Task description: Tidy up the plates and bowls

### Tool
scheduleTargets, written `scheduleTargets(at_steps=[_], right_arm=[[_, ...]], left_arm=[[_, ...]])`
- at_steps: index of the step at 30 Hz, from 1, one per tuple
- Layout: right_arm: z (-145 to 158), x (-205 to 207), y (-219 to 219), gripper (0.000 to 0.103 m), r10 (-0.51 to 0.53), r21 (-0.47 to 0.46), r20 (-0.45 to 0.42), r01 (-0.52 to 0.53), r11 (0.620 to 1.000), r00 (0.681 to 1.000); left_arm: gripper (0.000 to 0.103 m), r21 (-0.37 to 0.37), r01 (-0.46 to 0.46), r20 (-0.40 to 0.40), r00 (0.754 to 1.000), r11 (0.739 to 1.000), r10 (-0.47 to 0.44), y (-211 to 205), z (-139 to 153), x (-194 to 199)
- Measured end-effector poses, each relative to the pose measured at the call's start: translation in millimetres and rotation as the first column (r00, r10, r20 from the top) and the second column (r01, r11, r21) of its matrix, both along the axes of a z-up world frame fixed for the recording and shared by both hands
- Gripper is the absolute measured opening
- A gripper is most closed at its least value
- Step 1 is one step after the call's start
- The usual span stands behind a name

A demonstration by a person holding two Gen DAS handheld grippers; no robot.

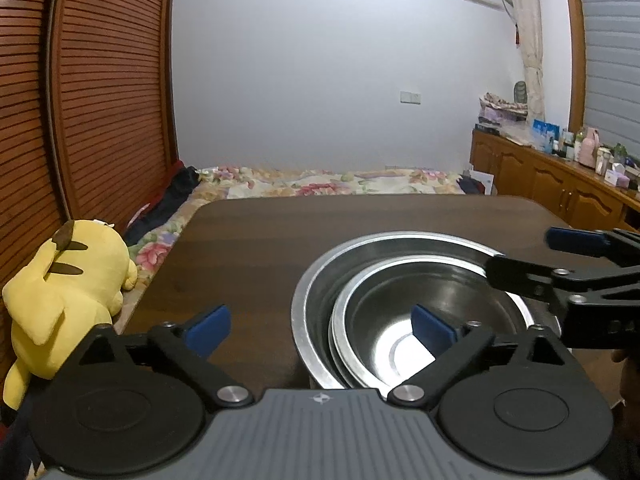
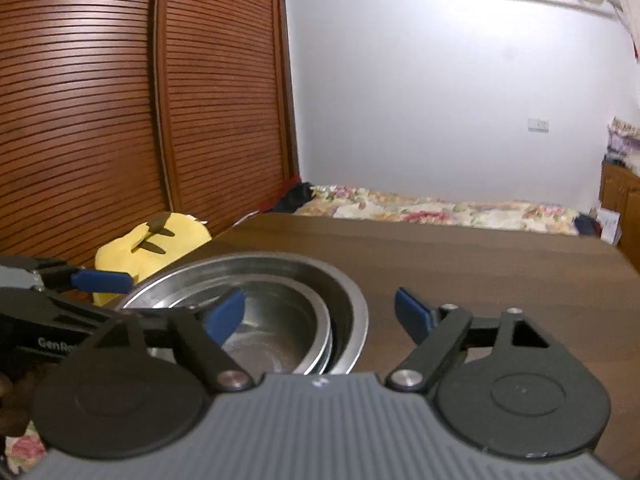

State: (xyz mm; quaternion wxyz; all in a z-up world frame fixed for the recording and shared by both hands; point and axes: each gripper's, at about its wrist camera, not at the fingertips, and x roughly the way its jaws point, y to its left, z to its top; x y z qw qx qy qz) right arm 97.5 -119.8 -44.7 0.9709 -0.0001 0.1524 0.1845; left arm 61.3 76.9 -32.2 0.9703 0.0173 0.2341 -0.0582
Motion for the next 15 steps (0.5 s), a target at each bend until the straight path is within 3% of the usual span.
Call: scheduleTargets(at_steps=[4, 15], right_arm=[[7, -3, -8, 0.103, -0.037, 0.013, 0.007, 0.036, 0.999, 0.999], [28, -15, -29, 0.103, -0.108, 0.036, 0.01, 0.108, 0.994, 0.994]], left_arm=[[0.103, -0.008, -0.008, 0.023, 1.0, 1.0, 0.009, -1, 8, -2], [0.103, 0.019, -0.003, 0.078, 0.997, 1.0, 0.002, -22, 32, -9]])
